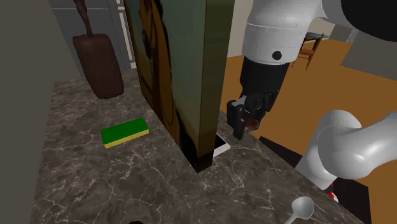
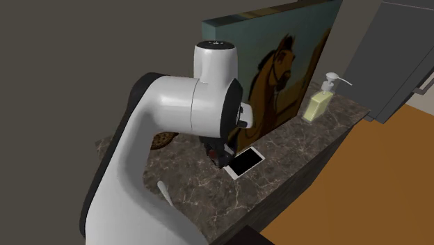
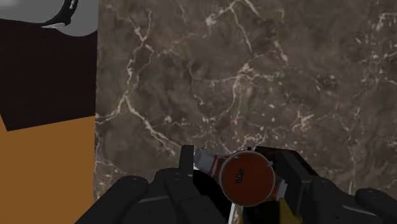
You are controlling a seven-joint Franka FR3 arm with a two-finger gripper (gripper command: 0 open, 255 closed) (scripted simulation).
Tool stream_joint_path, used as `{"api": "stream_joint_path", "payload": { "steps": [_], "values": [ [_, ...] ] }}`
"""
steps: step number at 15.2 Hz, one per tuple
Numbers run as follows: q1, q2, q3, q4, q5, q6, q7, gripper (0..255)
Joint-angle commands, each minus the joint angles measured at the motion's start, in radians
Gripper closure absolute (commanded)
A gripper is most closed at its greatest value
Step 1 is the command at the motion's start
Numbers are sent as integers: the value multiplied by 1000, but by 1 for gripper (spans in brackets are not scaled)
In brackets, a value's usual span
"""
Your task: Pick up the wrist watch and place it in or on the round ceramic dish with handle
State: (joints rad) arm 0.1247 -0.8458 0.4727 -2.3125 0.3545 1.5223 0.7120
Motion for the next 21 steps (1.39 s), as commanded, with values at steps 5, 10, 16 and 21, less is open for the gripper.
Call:
{"api": "stream_joint_path", "payload": {
  "steps": [5, 10, 16, 21],
  "values": [
    [-35, 152, 164, 135, 43, 61, 133, 255],
    [-95, 306, 323, 284, 30, 103, 259, 255],
    [-223, 560, 601, 500, -94, 148, 465, 255],
    [-157, 1145, 923, 738, -641, 107, 904, 255]
  ]
}}
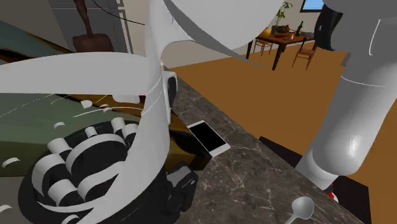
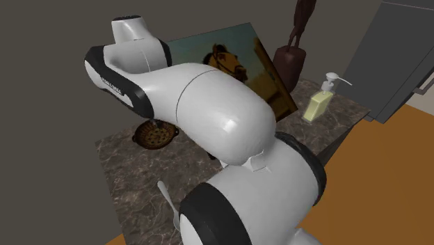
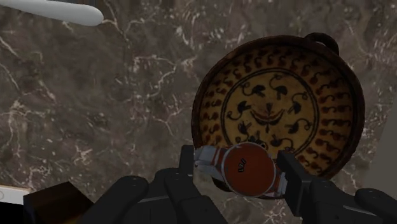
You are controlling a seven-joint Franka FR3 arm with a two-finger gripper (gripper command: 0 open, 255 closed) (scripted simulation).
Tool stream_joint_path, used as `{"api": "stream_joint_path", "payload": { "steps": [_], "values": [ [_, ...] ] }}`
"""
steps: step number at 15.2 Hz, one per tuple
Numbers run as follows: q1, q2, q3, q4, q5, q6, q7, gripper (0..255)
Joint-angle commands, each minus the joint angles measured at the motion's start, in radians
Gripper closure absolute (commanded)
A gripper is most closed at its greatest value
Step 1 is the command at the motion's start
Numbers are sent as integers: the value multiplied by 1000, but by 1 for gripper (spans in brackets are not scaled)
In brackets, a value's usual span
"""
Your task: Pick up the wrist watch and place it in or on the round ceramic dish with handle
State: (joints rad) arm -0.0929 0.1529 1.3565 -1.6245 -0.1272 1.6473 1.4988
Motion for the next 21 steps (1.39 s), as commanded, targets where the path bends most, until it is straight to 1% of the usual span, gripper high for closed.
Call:
{"api": "stream_joint_path", "payload": {
  "steps": [1, 3, 9, 16, 21],
  "values": [
    [190, 171, -69, 105, -175, -33, 129, 255],
    [369, 276, -162, 233, -262, -84, 178, 255],
    [329, 266, -156, 132, -255, 3, 181, 255],
    [302, 269, -158, 33, -262, 96, 191, 255],
    [301, 269, -158, 29, -263, 100, 191, 255]
  ]
}}
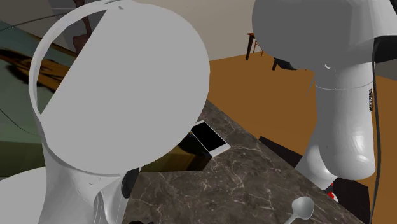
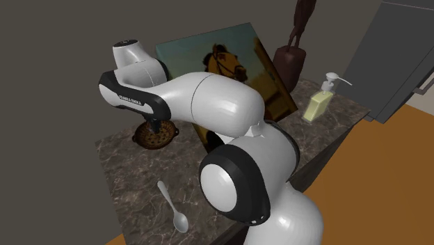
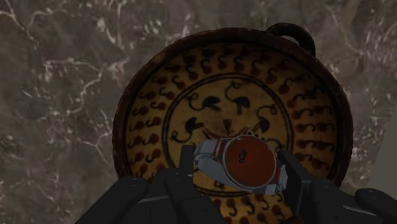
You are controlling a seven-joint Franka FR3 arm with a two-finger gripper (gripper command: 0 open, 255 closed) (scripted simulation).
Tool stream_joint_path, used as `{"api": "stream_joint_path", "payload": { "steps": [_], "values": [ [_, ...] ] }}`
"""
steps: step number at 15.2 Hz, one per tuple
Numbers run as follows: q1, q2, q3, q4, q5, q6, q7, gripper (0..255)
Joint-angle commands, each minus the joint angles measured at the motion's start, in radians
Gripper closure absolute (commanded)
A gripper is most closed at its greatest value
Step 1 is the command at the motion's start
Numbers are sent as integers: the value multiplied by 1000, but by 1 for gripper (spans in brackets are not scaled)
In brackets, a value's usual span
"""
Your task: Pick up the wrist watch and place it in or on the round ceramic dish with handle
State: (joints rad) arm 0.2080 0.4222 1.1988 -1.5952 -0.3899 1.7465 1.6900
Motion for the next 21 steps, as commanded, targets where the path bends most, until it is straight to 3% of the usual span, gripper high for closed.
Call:
{"api": "stream_joint_path", "payload": {
  "steps": [1, 3, 4, 9, 13, 21],
  "values": [
    [0, 0, 0, 0, 0, 0, 0, 255],
    [0, 0, 0, 0, 0, 0, 0, 255],
    [0, 0, 0, 0, 0, 0, 0, 0],
    [0, 0, 0, 0, 0, 0, 0, 0],
    [40, -2, -1, 137, 7, -127, -13, 0],
    [40, -2, -1, 137, 7, -127, -13, 0]
  ]
}}
